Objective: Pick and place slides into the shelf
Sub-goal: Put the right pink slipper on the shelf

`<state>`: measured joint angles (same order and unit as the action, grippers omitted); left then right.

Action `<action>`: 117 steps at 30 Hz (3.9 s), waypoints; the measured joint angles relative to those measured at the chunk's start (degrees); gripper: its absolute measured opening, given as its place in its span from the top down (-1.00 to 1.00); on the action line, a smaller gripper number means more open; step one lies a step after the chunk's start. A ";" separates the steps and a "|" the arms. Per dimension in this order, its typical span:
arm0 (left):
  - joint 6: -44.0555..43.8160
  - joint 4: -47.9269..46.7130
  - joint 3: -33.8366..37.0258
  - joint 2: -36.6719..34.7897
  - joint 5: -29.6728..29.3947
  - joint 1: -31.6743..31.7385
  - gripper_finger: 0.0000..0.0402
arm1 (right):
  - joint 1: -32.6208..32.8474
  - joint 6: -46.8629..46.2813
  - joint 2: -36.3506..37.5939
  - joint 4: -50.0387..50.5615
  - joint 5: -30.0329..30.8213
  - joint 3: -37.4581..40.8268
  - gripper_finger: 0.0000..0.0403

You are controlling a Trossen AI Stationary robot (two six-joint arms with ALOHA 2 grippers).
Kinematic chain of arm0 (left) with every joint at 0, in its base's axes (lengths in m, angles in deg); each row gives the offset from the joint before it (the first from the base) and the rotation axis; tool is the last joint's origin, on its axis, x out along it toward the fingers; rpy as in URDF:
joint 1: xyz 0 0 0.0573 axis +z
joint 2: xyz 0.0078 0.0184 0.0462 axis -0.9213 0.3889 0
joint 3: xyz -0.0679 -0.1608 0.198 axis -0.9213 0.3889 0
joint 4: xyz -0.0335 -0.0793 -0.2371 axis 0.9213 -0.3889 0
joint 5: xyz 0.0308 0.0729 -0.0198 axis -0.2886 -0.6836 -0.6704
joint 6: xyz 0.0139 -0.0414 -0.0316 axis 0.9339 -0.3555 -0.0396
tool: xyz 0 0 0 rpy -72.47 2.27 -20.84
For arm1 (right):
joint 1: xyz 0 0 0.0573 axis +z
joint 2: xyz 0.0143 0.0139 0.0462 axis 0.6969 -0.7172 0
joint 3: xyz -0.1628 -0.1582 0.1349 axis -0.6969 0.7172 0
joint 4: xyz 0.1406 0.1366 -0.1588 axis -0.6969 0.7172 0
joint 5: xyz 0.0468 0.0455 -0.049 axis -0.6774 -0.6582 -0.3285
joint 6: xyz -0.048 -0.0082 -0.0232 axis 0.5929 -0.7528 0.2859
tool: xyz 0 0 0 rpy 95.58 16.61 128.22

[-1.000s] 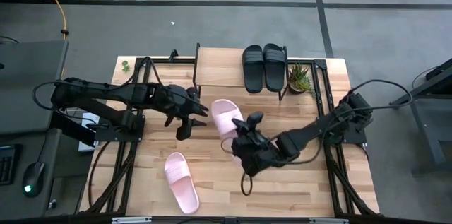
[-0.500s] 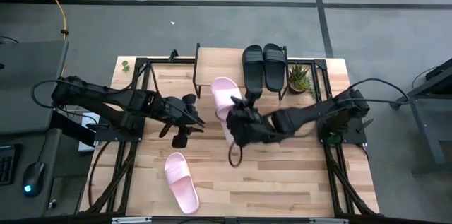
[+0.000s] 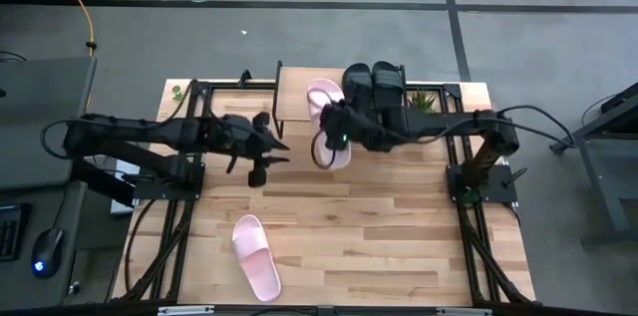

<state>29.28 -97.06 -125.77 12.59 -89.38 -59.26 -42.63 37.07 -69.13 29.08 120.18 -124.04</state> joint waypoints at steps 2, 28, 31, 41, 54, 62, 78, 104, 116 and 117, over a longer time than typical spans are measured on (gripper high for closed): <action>-0.41 1.75 1.73 -1.65 2.49 2.90 0.40 | -1.83 1.94 0.40 -2.36 -2.23 -0.07 1.00; 0.00 8.21 4.34 -5.69 7.34 6.02 0.40 | -20.28 8.63 0.88 -22.50 -19.42 6.42 1.00; -0.38 8.19 4.34 -5.69 7.34 6.02 0.40 | -21.00 8.86 0.87 -24.02 -19.43 7.47 1.00; -0.40 8.19 4.32 -5.69 7.34 6.02 0.40 | -21.60 10.14 0.85 -30.73 -20.36 13.90 1.00; -0.42 8.19 4.29 -5.69 7.34 6.02 0.40 | -22.59 10.50 0.85 -38.11 -21.32 20.11 1.00; -0.42 8.19 4.29 -5.69 7.34 6.02 0.40 | -22.59 10.50 0.85 -43.31 -21.36 24.23 1.00; -0.42 8.21 4.29 -5.69 7.33 6.02 0.40 | -22.59 10.50 0.83 -44.81 -21.10 25.39 1.00; -0.64 8.41 4.27 -5.67 7.34 6.02 0.40 | -22.54 9.56 -2.59 -41.99 -15.88 25.39 1.00; -0.64 8.37 4.25 -5.67 7.34 6.02 0.40 | -22.50 11.09 -3.24 -43.31 -13.76 25.31 1.00; -0.64 8.37 4.25 -5.67 7.34 6.02 0.40 | -22.50 11.10 -3.24 -43.27 -13.72 25.31 1.00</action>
<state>28.64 -88.69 -121.52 6.92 -82.04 -53.24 -65.13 48.17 -72.36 -14.19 106.46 -98.74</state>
